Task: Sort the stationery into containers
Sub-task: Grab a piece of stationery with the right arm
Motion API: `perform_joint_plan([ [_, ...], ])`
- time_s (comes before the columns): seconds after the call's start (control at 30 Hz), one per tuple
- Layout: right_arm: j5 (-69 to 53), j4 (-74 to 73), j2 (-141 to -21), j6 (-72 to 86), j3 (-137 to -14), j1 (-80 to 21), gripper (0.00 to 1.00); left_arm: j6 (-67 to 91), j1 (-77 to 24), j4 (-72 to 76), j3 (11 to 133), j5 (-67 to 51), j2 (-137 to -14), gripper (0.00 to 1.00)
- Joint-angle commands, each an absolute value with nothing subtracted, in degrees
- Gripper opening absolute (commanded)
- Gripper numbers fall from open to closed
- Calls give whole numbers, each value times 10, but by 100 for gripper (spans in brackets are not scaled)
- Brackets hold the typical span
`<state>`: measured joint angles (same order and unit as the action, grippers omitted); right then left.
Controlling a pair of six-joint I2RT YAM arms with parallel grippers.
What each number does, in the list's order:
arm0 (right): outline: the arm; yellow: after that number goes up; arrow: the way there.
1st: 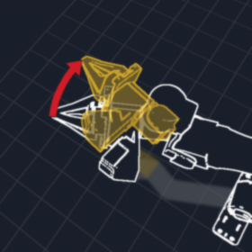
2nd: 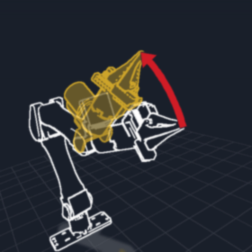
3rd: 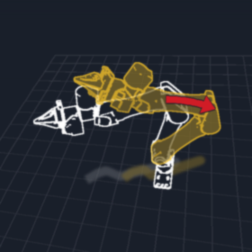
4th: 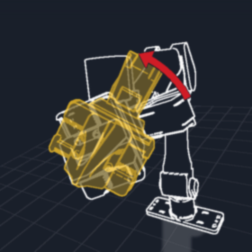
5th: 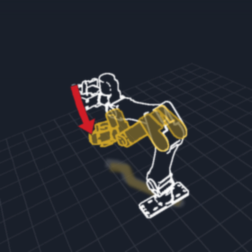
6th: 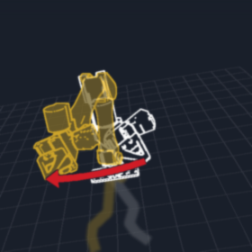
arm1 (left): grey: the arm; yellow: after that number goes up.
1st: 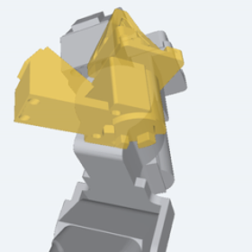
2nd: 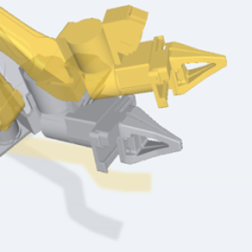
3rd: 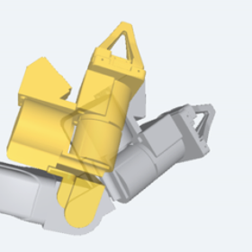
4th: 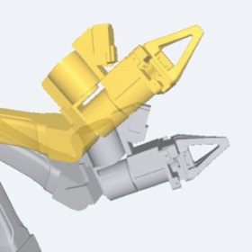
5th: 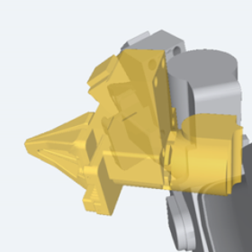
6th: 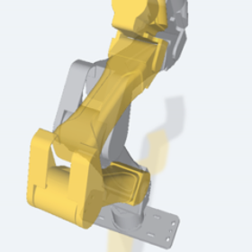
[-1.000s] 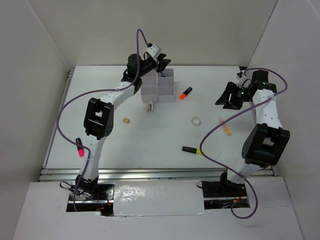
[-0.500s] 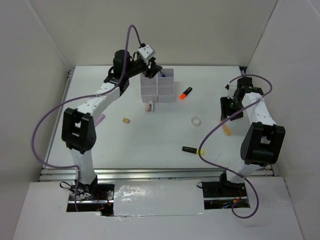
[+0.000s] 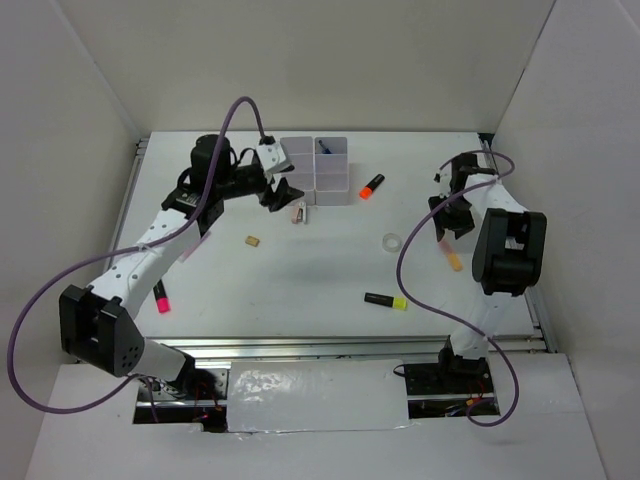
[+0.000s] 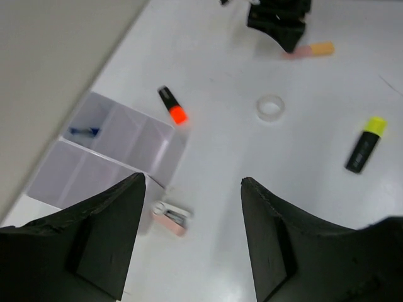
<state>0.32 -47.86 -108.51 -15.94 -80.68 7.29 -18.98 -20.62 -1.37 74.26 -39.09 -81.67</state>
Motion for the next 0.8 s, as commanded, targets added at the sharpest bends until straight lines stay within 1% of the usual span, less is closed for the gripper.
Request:
perform_joint_plan([
  [0.0,22,-461,-1105,-163,-841,56,57,-221,-217,-36,712,-425,-777,74],
  [0.1,35,-460,-1133,-165,-854,51,57,-221,-221,-41,693,-426,-769,74],
  [0.27,43,-475,-1172,-170,-882,50,52,-247,-228,-54,673,-426,-762,74],
  [0.3,43,-478,-1177,-171,-886,50,48,-253,-230,-55,668,-425,-759,74],
  [0.43,47,-493,-1198,-177,-899,47,39,-274,-236,-62,665,-422,-766,73],
  [0.57,47,-515,-1216,-180,-914,47,35,-291,-248,-54,646,-422,-760,74],
  [0.6,42,-519,-1218,-181,-917,47,29,-302,-250,-54,643,-421,-759,74],
  [0.63,38,-528,-1219,-181,-923,47,18,-308,-254,-56,640,-424,-756,73],
  [0.7,-14,-553,-1216,-171,-942,47,6,-337,-258,-63,632,-425,-751,73],
  [0.73,-43,-595,-1213,-151,-976,47,0,-351,-262,-64,621,-428,-744,73],
  [0.77,-120,-617,-1209,-139,-998,47,0,-365,-265,-63,613,-429,-741,73],
])
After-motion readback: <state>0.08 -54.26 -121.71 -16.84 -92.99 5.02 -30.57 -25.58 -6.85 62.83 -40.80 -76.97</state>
